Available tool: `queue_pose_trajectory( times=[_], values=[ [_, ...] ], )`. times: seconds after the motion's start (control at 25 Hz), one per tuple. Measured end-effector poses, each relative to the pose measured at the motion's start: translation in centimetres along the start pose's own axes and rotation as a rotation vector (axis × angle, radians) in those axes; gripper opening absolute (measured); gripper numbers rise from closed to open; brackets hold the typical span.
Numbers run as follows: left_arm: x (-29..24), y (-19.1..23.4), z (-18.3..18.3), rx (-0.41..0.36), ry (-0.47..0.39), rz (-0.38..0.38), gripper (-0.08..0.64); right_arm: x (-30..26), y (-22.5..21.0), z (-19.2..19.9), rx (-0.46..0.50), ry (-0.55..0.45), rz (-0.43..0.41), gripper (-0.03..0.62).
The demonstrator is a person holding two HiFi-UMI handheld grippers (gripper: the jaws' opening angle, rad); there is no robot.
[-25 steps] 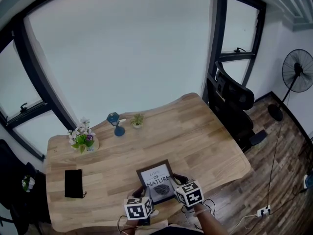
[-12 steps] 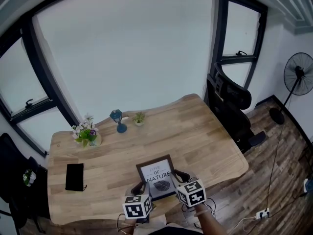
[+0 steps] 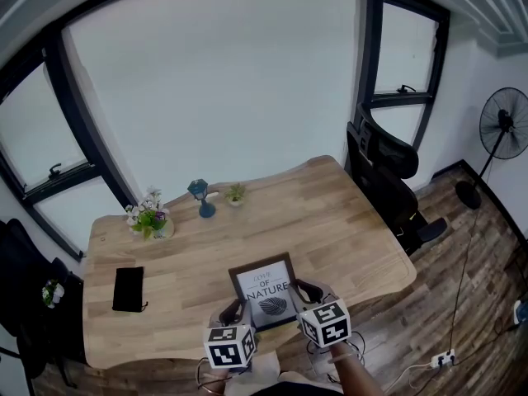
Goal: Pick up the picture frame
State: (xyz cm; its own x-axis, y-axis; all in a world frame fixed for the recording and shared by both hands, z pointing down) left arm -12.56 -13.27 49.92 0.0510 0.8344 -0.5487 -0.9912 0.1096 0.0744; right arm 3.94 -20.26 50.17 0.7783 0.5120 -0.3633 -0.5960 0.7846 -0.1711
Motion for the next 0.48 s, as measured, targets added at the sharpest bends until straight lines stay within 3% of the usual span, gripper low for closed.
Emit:
queue_pose_trajectory(
  times=[0.48],
  values=[
    [4.0, -1.8, -0.3, -0.006, -0.064, -0.01, 0.069, 4.1, 1.6, -0.8, 0.021, -0.076, -0.01, 0.071]
  ],
)
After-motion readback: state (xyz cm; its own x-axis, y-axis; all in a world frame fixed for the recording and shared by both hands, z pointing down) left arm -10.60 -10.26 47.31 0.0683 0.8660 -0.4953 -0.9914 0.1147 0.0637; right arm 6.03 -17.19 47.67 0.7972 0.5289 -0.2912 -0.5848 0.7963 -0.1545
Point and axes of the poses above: the fingertips, and each gripper's own axes: x backward along the fingers, y to its left, z out of its underside, the point moved 6 cm from there along x, backward along the fingers, and after that the axes turned 11 degrees about -z, right-handed, at the moved point
